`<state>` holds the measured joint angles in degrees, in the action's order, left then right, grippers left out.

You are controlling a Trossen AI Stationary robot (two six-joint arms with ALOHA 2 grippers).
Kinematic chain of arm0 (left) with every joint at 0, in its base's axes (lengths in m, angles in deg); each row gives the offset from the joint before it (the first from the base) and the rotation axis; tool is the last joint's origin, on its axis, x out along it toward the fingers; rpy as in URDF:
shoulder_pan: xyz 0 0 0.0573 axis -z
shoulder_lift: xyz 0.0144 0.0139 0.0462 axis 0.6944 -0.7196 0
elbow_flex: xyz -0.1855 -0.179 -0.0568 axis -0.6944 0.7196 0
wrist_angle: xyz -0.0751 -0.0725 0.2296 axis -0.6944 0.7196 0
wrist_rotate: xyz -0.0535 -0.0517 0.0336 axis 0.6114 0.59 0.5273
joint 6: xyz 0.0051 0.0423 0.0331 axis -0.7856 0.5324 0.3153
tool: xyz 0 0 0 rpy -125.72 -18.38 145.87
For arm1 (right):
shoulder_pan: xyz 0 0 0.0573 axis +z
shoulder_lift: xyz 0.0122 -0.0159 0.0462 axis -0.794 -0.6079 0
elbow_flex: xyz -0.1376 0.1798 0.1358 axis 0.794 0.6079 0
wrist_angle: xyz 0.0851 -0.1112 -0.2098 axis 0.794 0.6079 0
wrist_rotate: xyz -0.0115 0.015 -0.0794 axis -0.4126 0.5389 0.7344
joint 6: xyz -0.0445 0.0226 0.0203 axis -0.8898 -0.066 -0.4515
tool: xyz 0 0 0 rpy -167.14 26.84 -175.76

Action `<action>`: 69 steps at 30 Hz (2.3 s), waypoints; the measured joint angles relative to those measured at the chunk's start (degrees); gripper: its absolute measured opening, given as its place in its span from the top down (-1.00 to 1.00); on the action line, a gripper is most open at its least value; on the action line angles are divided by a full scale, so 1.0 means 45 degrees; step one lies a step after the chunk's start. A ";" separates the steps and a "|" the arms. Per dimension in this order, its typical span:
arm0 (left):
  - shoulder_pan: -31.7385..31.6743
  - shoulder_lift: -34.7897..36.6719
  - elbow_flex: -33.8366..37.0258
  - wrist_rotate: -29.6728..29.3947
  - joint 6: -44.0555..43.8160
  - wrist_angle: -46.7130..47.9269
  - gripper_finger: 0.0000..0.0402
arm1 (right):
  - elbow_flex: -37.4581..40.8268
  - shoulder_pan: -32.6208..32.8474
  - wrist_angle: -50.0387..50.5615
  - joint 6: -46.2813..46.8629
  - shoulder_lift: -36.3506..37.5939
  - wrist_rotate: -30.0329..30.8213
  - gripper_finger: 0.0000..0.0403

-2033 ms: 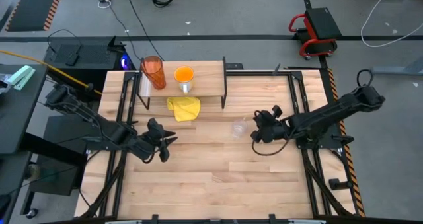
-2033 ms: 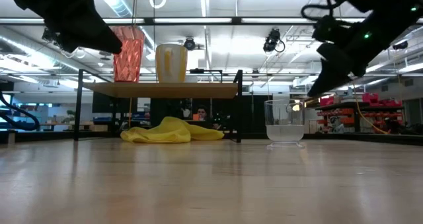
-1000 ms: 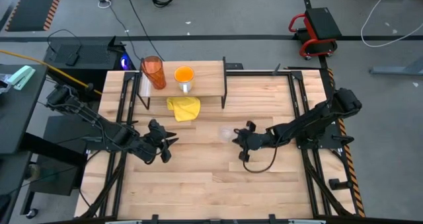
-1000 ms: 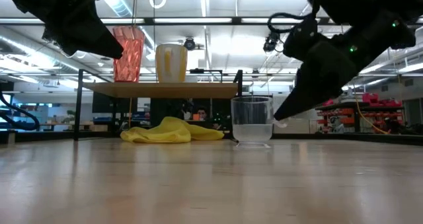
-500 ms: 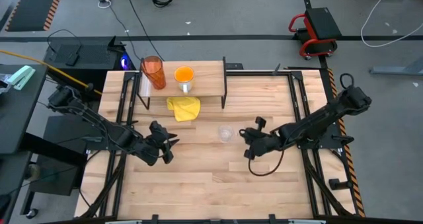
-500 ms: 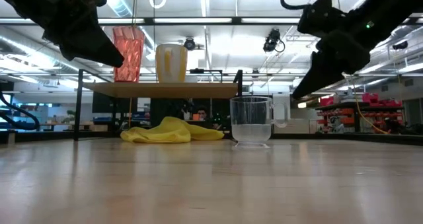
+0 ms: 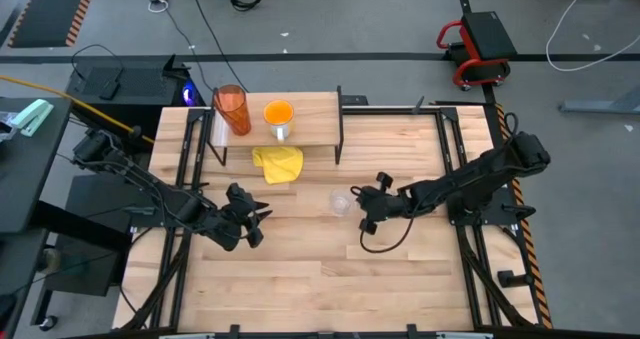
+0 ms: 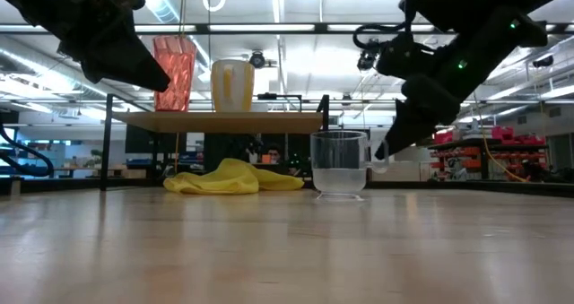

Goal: Stack small to large cups/mugs on shelf
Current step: Put the transparent mug on the shelf

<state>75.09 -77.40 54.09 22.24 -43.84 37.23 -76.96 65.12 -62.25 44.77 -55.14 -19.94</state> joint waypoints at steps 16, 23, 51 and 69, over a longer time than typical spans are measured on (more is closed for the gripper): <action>-0.0005 -0.0722 0.0000 -0.0257 -0.0362 -0.0514 0.47 | -0.0001 0.0277 -0.2888 -0.0499 -0.1256 -0.1351 0.98; -0.0005 -0.2763 0.0000 -0.0510 -0.0348 -0.2357 0.47 | 0.0000 0.0277 -0.3321 -0.0834 -0.1283 -0.1421 0.98; -0.2200 -0.9119 -0.0010 0.2556 0.5101 -1.4843 0.47 | 0.0000 0.0156 -0.4571 -0.1549 -0.1278 -0.1662 0.98; -0.3327 -1.1181 -0.1837 0.5377 0.6276 -1.6320 0.46 | -0.0329 0.0146 -0.4760 -0.2023 -0.1278 -0.2337 0.98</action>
<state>60.12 -127.72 45.82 46.44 -15.60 -36.21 -78.44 65.77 -83.67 35.67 -60.89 -30.45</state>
